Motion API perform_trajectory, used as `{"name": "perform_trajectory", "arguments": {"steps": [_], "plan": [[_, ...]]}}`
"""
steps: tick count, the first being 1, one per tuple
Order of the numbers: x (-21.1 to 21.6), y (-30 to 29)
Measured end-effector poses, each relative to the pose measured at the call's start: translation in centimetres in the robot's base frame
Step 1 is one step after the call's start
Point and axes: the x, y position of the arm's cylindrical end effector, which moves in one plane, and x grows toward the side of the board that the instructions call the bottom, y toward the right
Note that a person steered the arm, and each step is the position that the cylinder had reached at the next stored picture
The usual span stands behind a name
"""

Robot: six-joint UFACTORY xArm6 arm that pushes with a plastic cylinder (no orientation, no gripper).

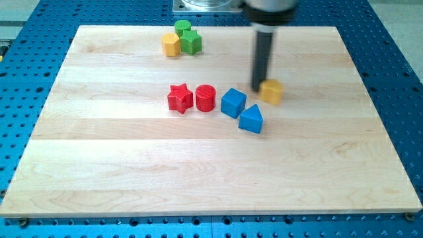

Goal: Move the yellow heart to the center right of the board

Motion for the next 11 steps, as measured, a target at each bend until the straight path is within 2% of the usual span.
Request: {"name": "perform_trajectory", "arguments": {"steps": [2, 3, 4, 5, 6, 7, 8, 10, 11], "plan": [[2.2, -1.4], [3.7, 2.5], [7.1, -0.8], [9.3, 3.7], [5.2, 5.0], [6.3, -2.7], [2.5, 1.1], [2.8, 3.2], [1.2, -12.4]]}}
